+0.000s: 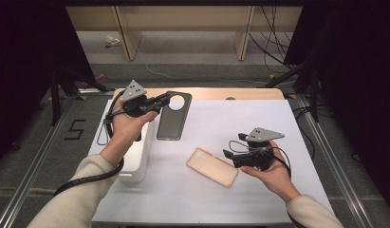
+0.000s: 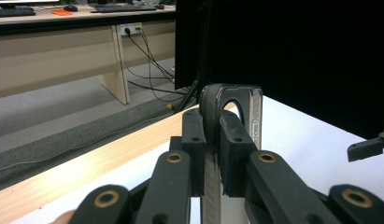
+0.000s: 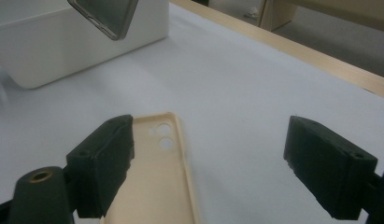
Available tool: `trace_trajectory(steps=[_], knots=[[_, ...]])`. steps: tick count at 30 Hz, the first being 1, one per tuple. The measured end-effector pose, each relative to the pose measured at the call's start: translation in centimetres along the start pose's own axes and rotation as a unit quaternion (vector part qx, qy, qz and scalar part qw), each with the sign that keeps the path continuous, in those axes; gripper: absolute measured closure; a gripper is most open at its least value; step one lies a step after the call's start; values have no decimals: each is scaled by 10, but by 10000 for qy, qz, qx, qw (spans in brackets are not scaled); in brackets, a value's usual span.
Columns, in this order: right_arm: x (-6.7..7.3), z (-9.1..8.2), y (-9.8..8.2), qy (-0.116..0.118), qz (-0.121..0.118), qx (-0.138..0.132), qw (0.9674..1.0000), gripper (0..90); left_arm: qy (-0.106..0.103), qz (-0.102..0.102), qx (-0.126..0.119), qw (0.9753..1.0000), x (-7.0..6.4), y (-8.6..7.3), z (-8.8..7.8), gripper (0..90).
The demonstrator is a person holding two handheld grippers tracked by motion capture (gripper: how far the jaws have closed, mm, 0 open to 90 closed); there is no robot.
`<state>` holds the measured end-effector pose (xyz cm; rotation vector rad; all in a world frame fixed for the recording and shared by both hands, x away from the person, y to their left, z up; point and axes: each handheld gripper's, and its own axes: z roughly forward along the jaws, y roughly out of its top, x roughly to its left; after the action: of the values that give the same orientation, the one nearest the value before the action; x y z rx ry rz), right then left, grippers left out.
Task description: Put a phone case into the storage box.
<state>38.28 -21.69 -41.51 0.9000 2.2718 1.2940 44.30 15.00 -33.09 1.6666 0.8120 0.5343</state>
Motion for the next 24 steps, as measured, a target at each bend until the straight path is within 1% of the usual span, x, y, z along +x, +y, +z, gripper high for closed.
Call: trace_trajectory(steps=[1,2,4,5,10,13,19,24], knots=[[-1,-1,0,8,8,-5,10000,168,-16,15,-28,10000,3,0,-1,820],[-1,-1,0,8,8,-5,10000,168,-16,15,-28,10000,3,0,-1,820],[-3,-2,-1,23,98,-41,9999,168,-8,27,-37,10000,6,-1,-3,820],[-3,-3,-2,24,111,-52,9999,168,22,20,-35,10000,9,-1,-5,820],[-6,-5,-2,-9,206,-101,9997,167,79,41,-39,10000,14,0,-8,820],[-9,-7,-4,-10,319,-139,9994,167,109,47,-79,9999,19,1,-10,820],[-11,-9,-5,-41,361,-137,9992,165,173,54,-106,9998,26,3,-14,820],[-12,-10,-6,-44,364,-139,9992,165,147,63,-189,9997,34,5,-16,820]])
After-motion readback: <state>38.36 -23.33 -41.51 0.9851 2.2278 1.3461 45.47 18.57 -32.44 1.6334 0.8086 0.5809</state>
